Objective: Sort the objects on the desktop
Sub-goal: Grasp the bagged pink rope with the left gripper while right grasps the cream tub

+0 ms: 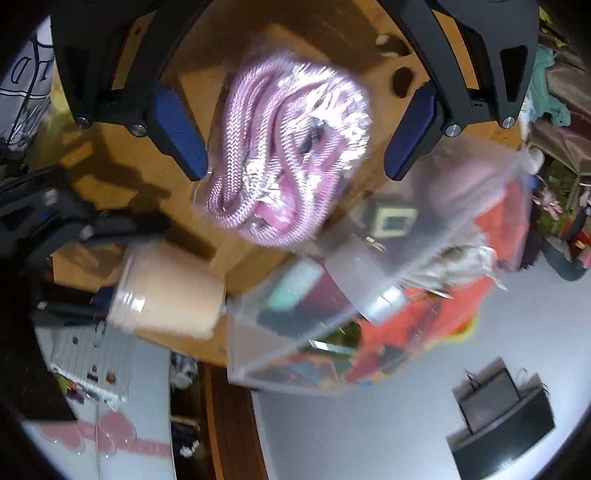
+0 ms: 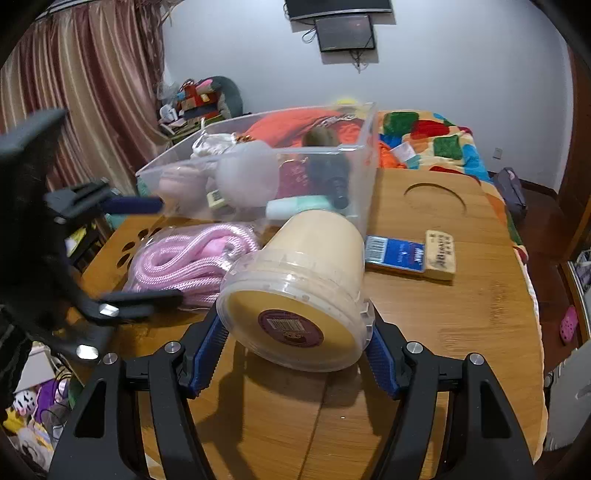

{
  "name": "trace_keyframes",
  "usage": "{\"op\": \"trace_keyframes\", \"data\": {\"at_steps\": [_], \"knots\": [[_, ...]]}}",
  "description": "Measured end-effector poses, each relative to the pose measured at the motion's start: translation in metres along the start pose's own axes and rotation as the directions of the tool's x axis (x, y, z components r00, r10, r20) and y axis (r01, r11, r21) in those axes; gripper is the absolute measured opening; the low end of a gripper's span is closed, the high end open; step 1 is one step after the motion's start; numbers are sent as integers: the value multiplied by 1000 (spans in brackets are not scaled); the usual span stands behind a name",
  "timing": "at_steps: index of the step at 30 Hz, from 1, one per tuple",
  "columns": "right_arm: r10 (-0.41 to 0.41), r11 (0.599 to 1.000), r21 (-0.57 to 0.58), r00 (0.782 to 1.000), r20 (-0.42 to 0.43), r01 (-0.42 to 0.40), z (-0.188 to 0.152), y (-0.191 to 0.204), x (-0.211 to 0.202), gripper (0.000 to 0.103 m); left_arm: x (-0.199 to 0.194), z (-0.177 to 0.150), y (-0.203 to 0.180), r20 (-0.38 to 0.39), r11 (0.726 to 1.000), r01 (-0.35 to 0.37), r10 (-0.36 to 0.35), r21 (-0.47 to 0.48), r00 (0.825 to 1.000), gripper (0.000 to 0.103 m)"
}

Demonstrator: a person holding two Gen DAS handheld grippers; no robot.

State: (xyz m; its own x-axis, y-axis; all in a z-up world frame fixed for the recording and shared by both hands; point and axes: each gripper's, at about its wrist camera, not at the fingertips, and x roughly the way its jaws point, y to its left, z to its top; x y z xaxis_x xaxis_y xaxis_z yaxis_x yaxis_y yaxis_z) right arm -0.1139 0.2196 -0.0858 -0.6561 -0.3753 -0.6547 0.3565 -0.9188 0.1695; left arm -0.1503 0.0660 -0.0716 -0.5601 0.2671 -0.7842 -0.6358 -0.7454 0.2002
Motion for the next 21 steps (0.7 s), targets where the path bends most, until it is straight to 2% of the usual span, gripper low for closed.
{"op": "trace_keyframes", "data": {"at_steps": [3, 5, 9, 11, 15, 21], "knots": [[-5, 1000, 10, 1000, 10, 5, 3, -6, -3, 65, 9, 0, -3, 0, 1000, 20, -20, -10, 1000, 97], [-11, 1000, 15, 1000, 21, 10, 4, -9, -6, 65, 11, 1, -4, 14, 999, 4, -3, -41, 1000, 97], [-3, 999, 32, 999, 36, 2, 6, -13, -12, 65, 9, -1, -7, 43, 996, 9, -5, -94, 999, 79], [-5, 1000, 30, 999, 49, 3, 6, -12, -16, 65, 7, -3, -10, 56, 994, -12, 18, -111, 998, 74], [-4, 1000, 19, 997, 74, 2, 9, -7, -25, 65, -3, -11, -19, 86, 990, -47, 60, -136, 994, 57], [14, 1000, 11, 995, 98, -15, 12, -1, -34, 65, -17, -22, -21, 89, 971, -60, 83, -232, 993, 51]]}}
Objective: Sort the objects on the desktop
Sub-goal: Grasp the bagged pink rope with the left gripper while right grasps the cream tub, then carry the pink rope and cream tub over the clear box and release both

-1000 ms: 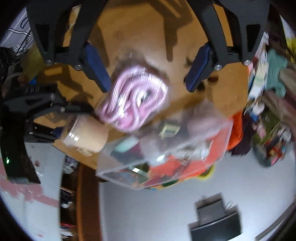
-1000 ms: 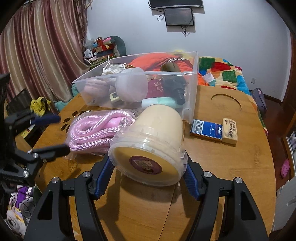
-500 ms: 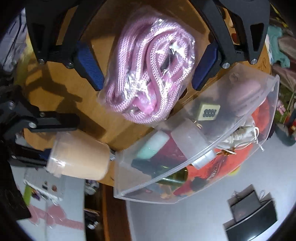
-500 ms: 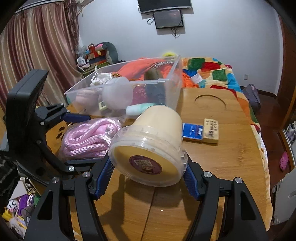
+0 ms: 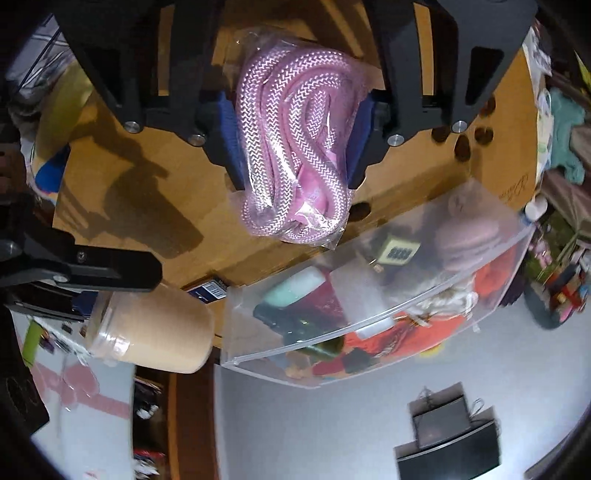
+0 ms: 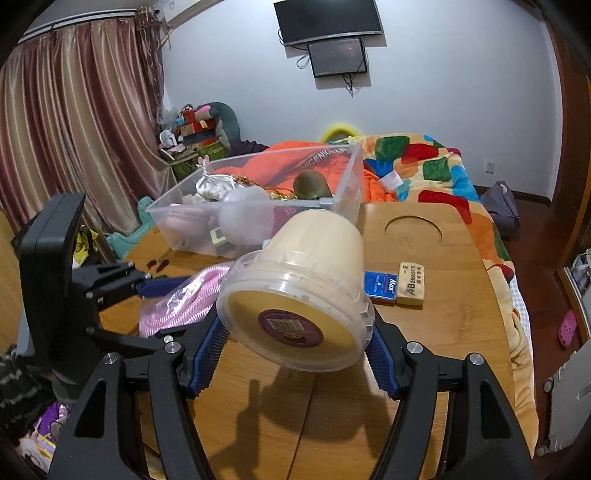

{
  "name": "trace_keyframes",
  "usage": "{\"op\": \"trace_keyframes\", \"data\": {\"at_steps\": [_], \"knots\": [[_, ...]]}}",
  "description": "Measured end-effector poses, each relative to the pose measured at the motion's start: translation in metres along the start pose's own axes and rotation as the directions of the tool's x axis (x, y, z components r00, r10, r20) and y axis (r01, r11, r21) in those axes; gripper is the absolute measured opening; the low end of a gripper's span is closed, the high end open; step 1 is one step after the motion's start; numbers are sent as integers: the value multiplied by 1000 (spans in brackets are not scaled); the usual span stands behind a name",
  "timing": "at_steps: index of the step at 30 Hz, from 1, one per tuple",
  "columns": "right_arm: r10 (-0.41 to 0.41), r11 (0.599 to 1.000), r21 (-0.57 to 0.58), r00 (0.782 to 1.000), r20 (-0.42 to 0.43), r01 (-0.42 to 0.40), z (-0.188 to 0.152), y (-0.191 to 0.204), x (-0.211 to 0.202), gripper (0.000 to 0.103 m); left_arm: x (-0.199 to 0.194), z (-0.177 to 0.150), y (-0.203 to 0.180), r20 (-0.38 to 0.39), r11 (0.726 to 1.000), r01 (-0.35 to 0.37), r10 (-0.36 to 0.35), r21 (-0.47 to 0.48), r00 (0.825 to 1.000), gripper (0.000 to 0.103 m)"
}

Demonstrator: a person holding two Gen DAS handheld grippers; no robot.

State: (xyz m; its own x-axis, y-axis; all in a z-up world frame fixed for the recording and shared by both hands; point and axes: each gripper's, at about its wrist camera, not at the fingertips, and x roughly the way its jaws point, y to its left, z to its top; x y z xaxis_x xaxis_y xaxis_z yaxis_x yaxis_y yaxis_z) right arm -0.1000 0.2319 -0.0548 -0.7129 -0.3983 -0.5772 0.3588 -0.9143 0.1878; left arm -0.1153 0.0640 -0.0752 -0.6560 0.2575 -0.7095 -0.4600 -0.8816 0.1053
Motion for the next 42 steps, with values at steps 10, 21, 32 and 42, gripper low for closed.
{"op": "trace_keyframes", "data": {"at_steps": [10, 21, 32, 42], "knots": [[14, 1000, -14, 1000, 25, -14, 3, 10, -13, 65, -41, -20, 37, 55, 975, -69, 83, -213, 995, 44], [-7, 997, -72, 999, 40, 9, 16, 17, -23, 65, -76, -22, 59, 131, 944, -139, 185, -300, 974, 44], [5, 994, -109, 998, 63, 2, 46, 18, -19, 65, -107, 13, 83, 252, 908, -159, 270, -387, 929, 44], [-2, 994, -105, 998, 65, 9, 76, 12, 9, 65, -95, 56, 108, 284, 912, -135, 257, -387, 924, 44]]}}
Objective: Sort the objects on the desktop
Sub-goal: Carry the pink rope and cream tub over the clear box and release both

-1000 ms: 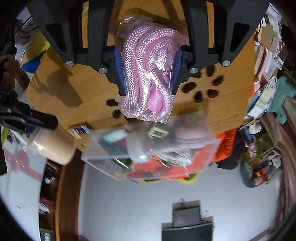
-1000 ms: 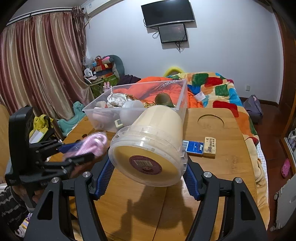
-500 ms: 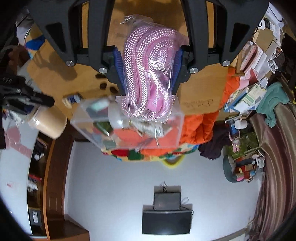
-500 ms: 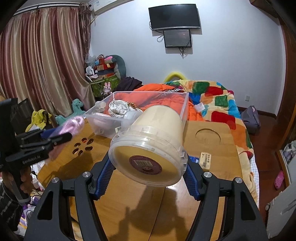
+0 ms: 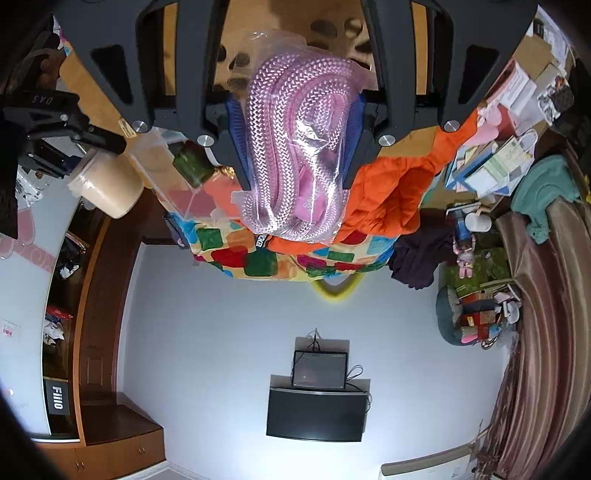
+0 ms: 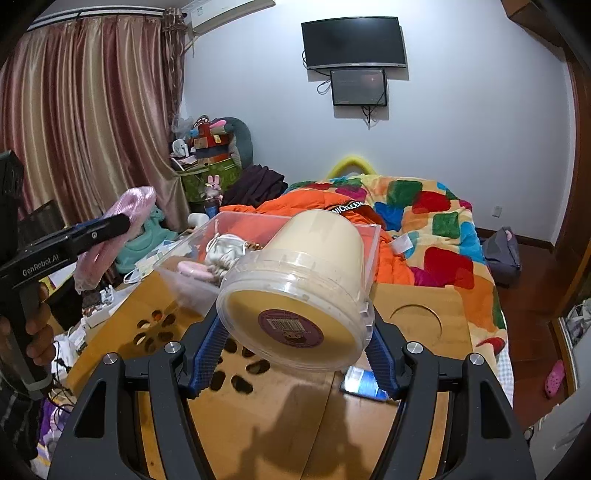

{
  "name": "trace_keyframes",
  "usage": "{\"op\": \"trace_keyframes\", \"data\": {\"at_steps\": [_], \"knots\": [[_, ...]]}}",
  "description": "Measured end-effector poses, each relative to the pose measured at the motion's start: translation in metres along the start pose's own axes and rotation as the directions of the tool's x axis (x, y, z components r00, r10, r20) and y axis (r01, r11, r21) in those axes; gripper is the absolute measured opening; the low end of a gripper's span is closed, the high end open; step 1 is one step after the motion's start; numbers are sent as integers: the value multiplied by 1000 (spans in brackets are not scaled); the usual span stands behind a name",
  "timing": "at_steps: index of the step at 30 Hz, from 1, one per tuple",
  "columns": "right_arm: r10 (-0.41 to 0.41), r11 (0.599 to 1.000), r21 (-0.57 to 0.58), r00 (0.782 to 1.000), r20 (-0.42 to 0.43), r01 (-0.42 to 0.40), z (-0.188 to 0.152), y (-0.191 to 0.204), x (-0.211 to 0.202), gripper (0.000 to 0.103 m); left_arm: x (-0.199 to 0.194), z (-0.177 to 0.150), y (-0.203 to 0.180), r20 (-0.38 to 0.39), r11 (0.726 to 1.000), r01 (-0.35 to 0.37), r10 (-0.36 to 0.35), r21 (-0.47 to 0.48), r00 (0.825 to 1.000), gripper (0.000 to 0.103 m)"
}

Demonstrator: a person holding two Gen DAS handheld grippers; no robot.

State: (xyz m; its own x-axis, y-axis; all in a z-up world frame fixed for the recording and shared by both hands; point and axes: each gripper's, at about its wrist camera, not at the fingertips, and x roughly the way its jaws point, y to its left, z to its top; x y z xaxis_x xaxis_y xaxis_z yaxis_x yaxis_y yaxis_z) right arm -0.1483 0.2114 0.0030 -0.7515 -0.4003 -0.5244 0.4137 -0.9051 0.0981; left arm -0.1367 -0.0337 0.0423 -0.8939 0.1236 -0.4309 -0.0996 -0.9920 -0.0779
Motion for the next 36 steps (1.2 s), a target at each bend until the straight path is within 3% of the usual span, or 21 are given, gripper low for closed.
{"op": "trace_keyframes", "data": {"at_steps": [11, 21, 30, 36], "knots": [[14, 1000, -19, 999, -37, -15, 29, -2, 56, 65, 61, 15, -5, -70, 998, 45, -47, -31, 996, 44], [28, 999, -39, 995, -91, -31, 22, -4, 95, 65, 99, 12, -12, -131, 998, 66, -68, -20, 989, 44], [40, 997, -57, 993, -112, -47, 22, -1, 106, 65, 124, 5, -17, -195, 998, 62, -62, -6, 979, 44], [-5, 993, -121, 996, -88, -6, 25, 7, 102, 68, 123, 5, -18, -216, 998, 61, -59, 2, 975, 44]]}}
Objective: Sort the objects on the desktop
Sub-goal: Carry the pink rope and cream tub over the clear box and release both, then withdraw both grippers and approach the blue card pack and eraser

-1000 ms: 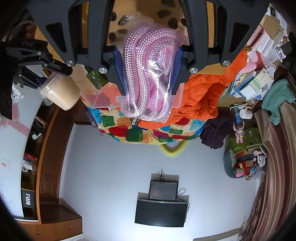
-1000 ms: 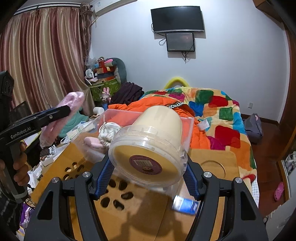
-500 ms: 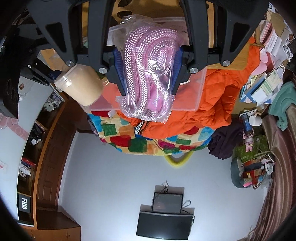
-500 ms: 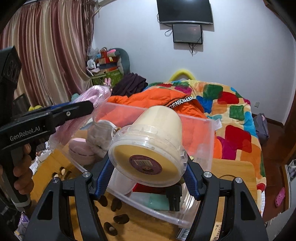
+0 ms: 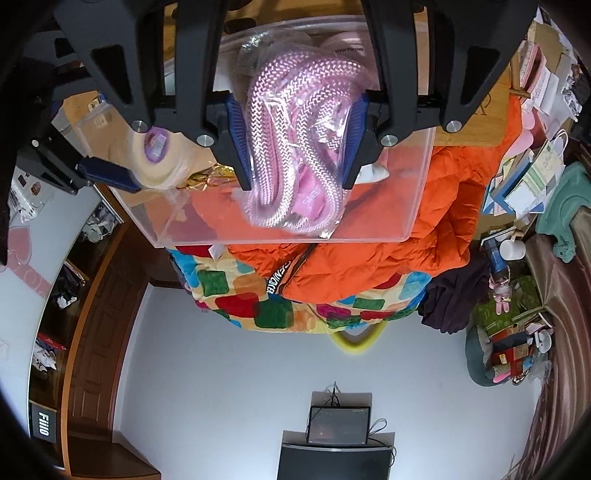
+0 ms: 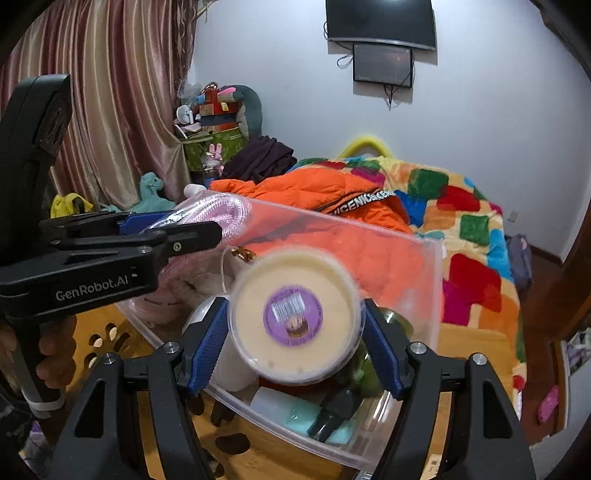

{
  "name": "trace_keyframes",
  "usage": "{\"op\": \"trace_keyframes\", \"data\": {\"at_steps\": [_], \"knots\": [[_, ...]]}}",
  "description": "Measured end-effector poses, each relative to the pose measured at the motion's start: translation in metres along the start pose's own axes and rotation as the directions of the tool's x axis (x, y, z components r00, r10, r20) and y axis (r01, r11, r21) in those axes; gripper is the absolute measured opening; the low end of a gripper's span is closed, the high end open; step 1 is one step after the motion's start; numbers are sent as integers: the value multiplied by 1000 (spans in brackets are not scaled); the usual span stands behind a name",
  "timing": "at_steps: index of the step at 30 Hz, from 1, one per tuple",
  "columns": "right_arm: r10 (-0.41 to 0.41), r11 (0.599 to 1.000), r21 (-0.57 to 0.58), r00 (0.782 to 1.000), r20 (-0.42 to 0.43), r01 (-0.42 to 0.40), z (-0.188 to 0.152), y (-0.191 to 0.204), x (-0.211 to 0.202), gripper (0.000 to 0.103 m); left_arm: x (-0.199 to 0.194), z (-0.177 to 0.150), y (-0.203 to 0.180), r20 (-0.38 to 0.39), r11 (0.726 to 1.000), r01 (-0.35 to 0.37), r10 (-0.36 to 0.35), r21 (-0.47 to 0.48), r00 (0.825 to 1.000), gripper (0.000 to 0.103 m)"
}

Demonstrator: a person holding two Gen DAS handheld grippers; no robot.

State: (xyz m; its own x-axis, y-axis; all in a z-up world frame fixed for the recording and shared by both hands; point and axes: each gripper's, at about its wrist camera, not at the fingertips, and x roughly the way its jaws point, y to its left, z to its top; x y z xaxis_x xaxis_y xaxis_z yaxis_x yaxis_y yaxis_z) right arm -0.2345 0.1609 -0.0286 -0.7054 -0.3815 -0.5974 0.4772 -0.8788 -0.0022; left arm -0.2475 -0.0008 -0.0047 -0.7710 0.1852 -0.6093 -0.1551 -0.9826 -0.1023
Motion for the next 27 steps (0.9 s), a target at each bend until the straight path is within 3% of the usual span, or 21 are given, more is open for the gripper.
{"op": "trace_keyframes", "data": {"at_steps": [3, 8, 12, 18, 22, 27], "knots": [[-30, 999, -34, 999, 29, 31, 0, 7, -8, 68, -8, 1, -2, 11, 1000, 5, -6, 14, 1000, 45], [-73, 996, -53, 996, 49, 75, -4, 8, -24, 69, -25, 4, -7, 34, 999, -6, 5, 35, 999, 53], [-81, 997, -10, 995, 66, 82, -8, -4, -45, 70, -44, 4, -12, 71, 998, -38, 34, 51, 997, 73], [-146, 988, 54, 986, 80, 142, -24, -29, -83, 76, -77, -5, -22, 135, 992, -90, 78, 88, 988, 92], [-195, 979, 76, 979, 63, 190, -37, -42, -97, 79, -90, -17, -29, 155, 988, -112, 94, 107, 983, 95], [-213, 971, 117, 977, 8, 211, -61, -57, -101, 79, -92, -35, -31, 122, 989, -112, 100, 100, 987, 96]]}}
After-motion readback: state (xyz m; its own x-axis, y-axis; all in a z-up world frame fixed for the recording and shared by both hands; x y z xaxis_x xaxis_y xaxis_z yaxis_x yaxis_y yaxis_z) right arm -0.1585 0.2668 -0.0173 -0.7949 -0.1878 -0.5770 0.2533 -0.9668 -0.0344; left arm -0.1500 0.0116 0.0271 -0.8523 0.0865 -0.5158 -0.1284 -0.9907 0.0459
